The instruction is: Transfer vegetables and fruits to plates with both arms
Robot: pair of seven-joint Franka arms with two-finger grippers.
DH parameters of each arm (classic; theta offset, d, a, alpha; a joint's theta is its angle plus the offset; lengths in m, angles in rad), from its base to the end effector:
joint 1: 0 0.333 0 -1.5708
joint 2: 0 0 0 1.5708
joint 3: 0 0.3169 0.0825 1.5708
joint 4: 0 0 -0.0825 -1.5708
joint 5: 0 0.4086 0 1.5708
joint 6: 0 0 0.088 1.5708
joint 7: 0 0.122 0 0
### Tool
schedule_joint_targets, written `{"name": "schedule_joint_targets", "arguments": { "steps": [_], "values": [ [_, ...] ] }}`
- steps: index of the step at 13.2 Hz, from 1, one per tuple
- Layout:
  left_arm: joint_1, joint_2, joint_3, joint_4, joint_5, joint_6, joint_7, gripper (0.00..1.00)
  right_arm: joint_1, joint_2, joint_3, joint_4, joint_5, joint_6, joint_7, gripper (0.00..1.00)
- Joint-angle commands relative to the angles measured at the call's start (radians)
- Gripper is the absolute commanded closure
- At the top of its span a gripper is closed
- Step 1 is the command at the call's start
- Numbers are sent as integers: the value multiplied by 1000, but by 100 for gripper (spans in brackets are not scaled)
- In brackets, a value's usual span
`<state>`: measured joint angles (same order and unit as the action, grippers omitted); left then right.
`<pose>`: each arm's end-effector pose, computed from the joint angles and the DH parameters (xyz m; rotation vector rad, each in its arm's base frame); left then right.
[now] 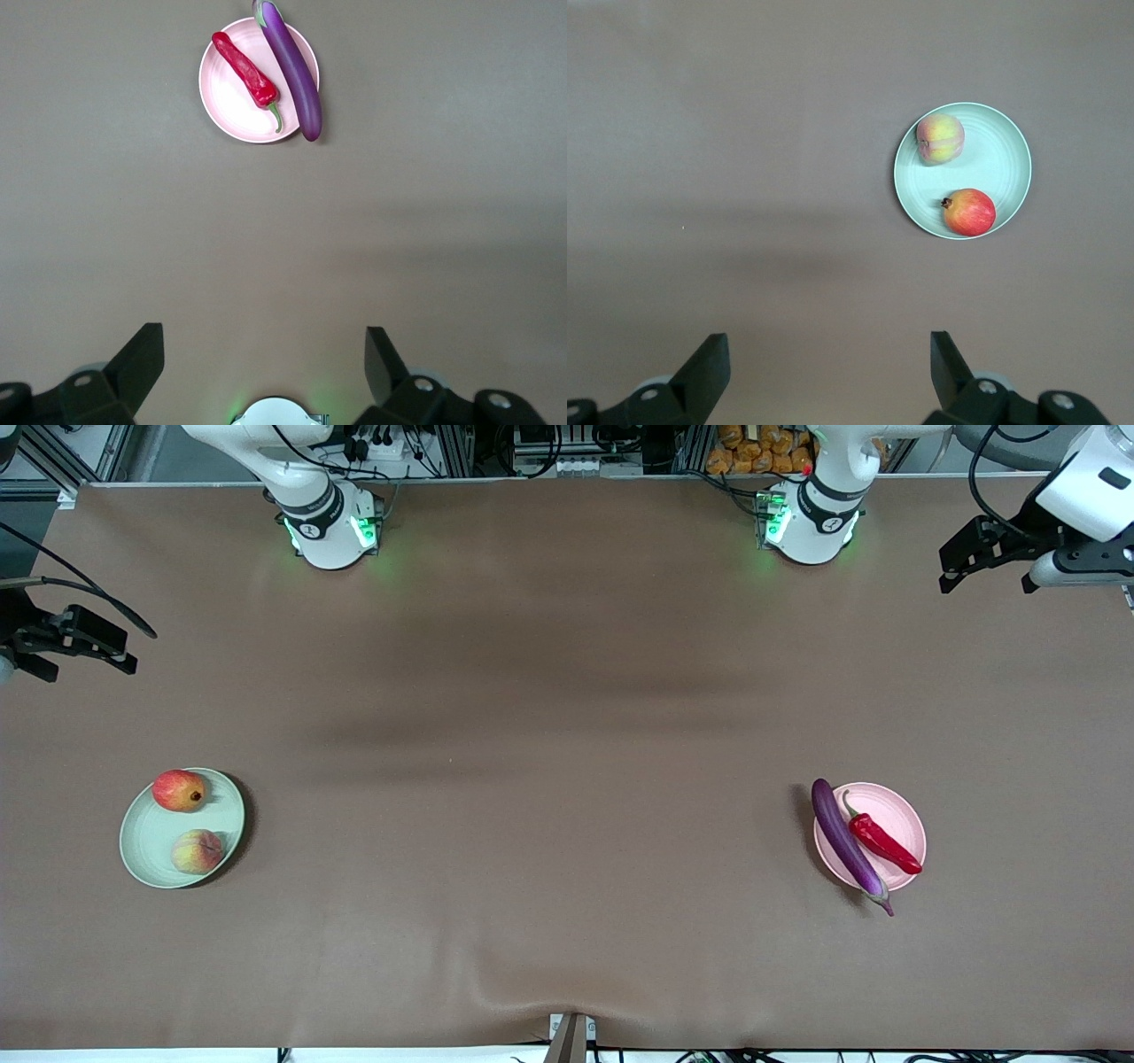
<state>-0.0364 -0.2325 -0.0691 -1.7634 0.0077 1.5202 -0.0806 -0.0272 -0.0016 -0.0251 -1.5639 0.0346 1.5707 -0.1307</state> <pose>0.4960 -0.0555 0.6359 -3.1168 0.0352 0.0140 0.5783 -0.0261 0.6148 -3.1054 -0.1220 -0.0179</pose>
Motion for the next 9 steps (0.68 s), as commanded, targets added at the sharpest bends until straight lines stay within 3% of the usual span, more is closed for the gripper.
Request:
{"name": "schedule_joint_targets", "arguments": {
  "steps": [1,9],
  "values": [
    [18,33,2,57,15,-12,18,0,-14,-32,13,-31,-10,20,11,0],
    [18,53,3,73,15,-26,18,0,-13,-28,16,-24,-10,23,11,0]
  ]
}}
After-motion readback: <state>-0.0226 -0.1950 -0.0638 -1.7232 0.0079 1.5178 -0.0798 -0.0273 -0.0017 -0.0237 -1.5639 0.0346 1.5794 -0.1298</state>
